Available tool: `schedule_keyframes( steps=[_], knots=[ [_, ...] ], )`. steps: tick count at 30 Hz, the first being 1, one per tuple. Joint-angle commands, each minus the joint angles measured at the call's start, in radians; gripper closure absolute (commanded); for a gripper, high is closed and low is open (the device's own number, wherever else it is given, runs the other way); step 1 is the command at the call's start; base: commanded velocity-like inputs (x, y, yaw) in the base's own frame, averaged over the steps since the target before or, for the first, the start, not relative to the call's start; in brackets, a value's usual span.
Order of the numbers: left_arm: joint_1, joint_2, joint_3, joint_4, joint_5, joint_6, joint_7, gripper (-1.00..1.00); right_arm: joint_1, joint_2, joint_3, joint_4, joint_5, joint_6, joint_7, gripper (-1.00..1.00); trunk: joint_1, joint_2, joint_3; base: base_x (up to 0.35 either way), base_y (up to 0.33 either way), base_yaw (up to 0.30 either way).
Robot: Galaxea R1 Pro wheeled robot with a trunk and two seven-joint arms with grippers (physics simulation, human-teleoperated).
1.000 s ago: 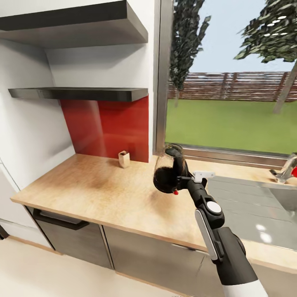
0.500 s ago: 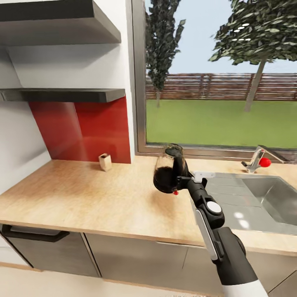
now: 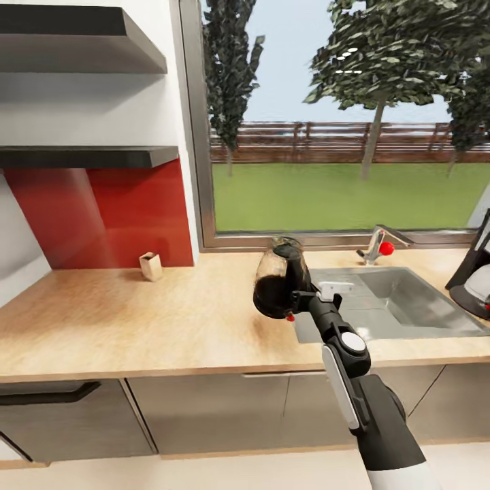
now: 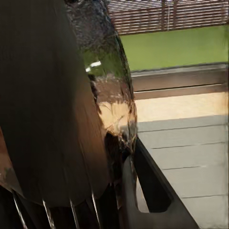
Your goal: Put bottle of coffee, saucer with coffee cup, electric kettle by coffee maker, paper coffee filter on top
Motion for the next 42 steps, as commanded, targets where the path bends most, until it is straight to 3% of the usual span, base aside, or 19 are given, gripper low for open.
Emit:
schedule_keyframes(
  steps=[1,3,6,8,11,13,15,18,42],
  knots=[
    [-0.001,-0.001,0.006,0.001,-0.004,-0.004,0.0,-1.0,-0.001,0.0,0.002,-0.001,-0.007,0.004,-0.009,1.0,0.0,-0.003,-0.002,-0.231,0.224,-0.295],
    [-0.001,0.0,0.005,-0.001,-0.004,-0.012,-0.001,-1.0,-0.001,0.0,0.002,-0.001,-0.007,0.004,-0.009,1.0,0.0,-0.003,-0.002,-0.223,0.217,-0.295],
    [-0.005,-0.001,0.0,-0.01,-0.005,-0.083,-0.005,-1.0,-0.001,0.0,0.003,-0.001,-0.007,0.004,-0.009,1.0,0.0,-0.003,-0.002,-0.207,0.195,-0.295],
    [-0.01,0.0,-0.02,-0.031,-0.004,-0.15,-0.005,-1.0,-0.001,0.0,0.003,-0.001,-0.007,0.004,-0.009,1.0,0.0,-0.003,-0.002,-0.108,0.1,-0.295],
    [-0.013,-0.004,-0.047,-0.075,-0.004,-0.187,-0.006,-1.0,-0.001,0.0,0.003,-0.001,-0.007,0.004,-0.009,1.0,0.0,-0.003,-0.002,-0.032,0.03,-0.295],
    [-0.015,-0.02,-0.088,-0.142,-0.004,-0.197,-0.006,-1.0,-0.001,0.0,0.003,-0.001,-0.007,0.004,-0.009,1.0,0.0,-0.003,-0.002,-0.007,0.007,-0.295],
    [-0.015,-0.033,-0.161,-0.214,-0.002,-0.197,-0.006,-1.0,-0.001,0.0,0.003,0.0,-0.007,0.004,-0.009,1.0,0.0,-0.003,-0.002,-0.002,0.002,-0.295],
    [-0.015,-0.035,-0.195,-0.234,-0.001,-0.198,-0.006,-1.0,-0.001,0.0,0.003,0.0,-0.008,0.004,-0.009,1.0,0.0,-0.003,-0.002,-0.001,0.001,-0.295],
    [-0.008,-0.03,-0.191,-0.203,0.011,-0.206,0.006,-1.0,-0.001,0.002,0.005,0.0,-0.009,0.004,-0.009,1.0,0.0,-0.003,-0.002,0.0,0.0,-0.279]
  ],
)
